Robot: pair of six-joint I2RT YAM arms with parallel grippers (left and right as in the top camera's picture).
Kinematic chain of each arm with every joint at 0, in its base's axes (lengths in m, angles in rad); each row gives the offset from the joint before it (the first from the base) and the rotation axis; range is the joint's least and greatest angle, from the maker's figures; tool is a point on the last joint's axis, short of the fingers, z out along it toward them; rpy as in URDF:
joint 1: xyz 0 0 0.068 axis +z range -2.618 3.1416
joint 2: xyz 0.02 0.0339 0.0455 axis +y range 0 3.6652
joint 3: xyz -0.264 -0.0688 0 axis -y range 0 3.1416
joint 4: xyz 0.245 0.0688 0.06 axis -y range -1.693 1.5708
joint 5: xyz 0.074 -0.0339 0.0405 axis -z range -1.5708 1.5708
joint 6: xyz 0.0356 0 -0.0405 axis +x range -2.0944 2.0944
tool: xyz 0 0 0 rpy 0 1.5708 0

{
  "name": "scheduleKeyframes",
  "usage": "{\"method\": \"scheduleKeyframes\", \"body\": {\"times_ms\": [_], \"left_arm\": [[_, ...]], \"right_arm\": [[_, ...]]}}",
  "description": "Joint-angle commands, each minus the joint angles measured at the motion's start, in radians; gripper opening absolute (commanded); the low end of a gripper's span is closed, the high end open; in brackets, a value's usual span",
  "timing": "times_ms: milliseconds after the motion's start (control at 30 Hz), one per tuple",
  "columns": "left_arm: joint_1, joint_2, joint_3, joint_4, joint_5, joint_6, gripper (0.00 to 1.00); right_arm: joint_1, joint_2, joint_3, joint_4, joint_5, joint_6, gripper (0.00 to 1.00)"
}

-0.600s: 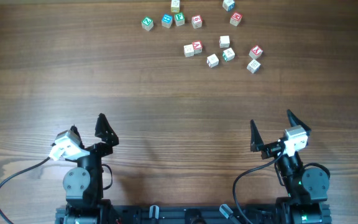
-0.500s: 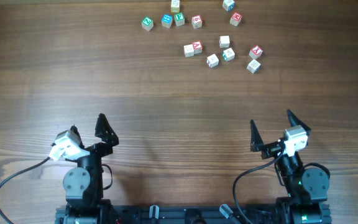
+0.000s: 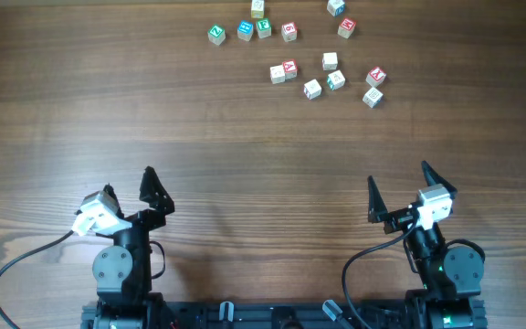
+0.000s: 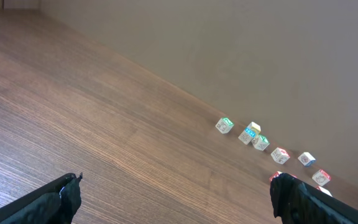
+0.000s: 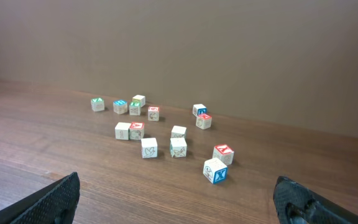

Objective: Form a circle

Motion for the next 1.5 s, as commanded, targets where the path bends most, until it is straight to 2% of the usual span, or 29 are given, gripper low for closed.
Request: {"method": "scheduleKeyframes", "body": {"times_ms": [0, 967, 1067, 1167, 1300, 1467], "left_arm": [[0.008, -0.007, -0.007, 0.0, 0.008, 0.016, 1.0], [0.008, -0.007, -0.007, 0.0, 0.008, 0.016, 1.0], [0.008, -0.001, -0.007, -0.003, 0.005, 0.186, 1.0], [0.008, 0.001, -0.007, 0.047, 0.003, 0.244, 1.0], [0.008, 0.001, -0.007, 0.096, 0.167, 0.228, 1.0], [0.008, 0.001, 0.017, 0.127, 0.207, 0.156, 1.0]], "right_arm": [[-0.007, -0.009, -0.001, 0.002, -0.009, -0.008, 1.0], [-0.007, -0.004, -0.001, 0.002, -0.009, -0.008, 0.99], [-0.007, -0.004, -0.001, 0.002, -0.009, -0.008, 1.0], [-0.007, -0.004, -0.001, 0.002, -0.009, -0.008, 1.0], [-0.007, -0.004, -0.001, 0.002, -0.009, -0.008, 1.0], [-0.007, -0.004, -0.001, 0.002, -0.009, -0.008, 1.0]]}}
